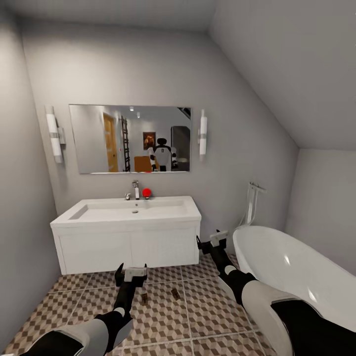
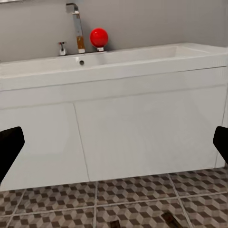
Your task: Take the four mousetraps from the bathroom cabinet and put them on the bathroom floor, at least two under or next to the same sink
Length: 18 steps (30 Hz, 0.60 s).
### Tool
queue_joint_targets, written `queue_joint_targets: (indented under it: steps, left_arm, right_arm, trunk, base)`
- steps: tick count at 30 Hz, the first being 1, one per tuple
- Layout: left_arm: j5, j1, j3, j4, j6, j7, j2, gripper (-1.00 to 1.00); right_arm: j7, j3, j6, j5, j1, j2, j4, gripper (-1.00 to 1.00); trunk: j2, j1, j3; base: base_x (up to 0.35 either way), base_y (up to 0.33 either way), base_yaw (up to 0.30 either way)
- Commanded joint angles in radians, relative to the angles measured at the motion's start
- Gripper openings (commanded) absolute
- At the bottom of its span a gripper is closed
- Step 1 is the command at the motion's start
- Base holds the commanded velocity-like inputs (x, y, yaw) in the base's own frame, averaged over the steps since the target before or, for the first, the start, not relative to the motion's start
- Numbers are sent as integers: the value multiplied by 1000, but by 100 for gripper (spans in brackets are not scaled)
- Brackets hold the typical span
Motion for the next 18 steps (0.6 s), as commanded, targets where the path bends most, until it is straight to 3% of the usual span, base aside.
queue_joint_targets:
  steps: [1,18]
  left_arm:
    - [4,-2,-8,4,-5,5,-1,100]
    - [4,0,-8,4,-5,5,-1,100]
  right_arm:
    - [-10,7,-1,4,-1,0,1,100]
    - [-10,7,-1,4,0,0,1,100]
  trunk:
    - [6,-4,3]
    - [125,-69,85]
  base:
    - [0,0,0]
    - [0,0,0]
